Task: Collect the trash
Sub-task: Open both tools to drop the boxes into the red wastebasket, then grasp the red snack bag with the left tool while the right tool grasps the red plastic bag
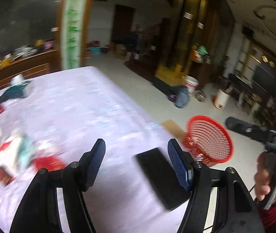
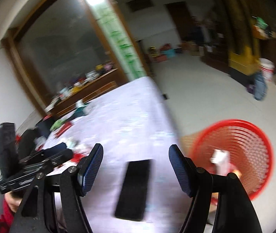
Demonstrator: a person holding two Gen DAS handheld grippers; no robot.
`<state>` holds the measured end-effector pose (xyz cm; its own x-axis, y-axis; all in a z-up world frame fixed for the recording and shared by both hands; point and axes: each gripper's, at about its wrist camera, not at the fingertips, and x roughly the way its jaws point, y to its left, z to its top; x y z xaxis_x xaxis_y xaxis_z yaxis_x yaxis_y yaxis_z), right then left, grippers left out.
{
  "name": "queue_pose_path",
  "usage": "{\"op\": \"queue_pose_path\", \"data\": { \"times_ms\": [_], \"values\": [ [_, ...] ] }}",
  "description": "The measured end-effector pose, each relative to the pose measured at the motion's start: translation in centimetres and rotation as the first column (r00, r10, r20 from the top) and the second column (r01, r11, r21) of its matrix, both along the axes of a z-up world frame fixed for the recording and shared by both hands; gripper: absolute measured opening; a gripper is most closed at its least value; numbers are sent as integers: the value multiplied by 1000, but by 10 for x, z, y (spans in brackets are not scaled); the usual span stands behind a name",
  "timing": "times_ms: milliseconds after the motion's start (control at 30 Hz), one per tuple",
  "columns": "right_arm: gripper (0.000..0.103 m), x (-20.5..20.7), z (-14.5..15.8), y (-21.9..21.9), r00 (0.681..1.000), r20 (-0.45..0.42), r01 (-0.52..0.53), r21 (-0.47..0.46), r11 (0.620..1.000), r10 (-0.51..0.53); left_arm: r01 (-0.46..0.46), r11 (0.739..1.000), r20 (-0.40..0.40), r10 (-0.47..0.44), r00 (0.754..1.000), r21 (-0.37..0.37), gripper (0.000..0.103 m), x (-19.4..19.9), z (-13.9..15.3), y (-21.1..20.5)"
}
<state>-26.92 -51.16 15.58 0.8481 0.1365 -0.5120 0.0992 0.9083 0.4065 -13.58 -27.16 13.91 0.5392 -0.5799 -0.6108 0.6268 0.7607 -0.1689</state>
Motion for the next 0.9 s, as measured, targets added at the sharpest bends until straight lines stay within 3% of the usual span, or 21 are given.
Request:
{"op": "queue_pose_path", "data": {
  "times_ms": [167,300,433,633,767,833,900],
  "values": [
    [74,29,1,67,988,2,-158,0,988,158,-158,987,-30,158,987,-10,65,20,-10,93],
    [74,58,-11,118,966,-34,-256,-3,967,255,-307,951,-53,308,950,30,65,39,-31,170],
    [74,92,-26,161,949,-90,-306,-24,952,303,-382,920,-60,388,920,82,65,62,-49,219],
    [74,136,-58,202,921,-207,-345,-42,938,329,-380,917,-85,391,916,122,65,103,-76,242],
    [74,156,-69,215,909,-261,-352,-70,933,323,-336,929,-77,351,933,155,65,121,-86,230],
    [74,168,-75,218,903,-286,-354,-75,932,320,-327,929,-80,344,936,174,61,128,-93,223],
    [75,180,-81,218,895,-306,-357,-57,932,324,-325,927,-97,347,933,184,46,135,-101,220]
  ]
}}
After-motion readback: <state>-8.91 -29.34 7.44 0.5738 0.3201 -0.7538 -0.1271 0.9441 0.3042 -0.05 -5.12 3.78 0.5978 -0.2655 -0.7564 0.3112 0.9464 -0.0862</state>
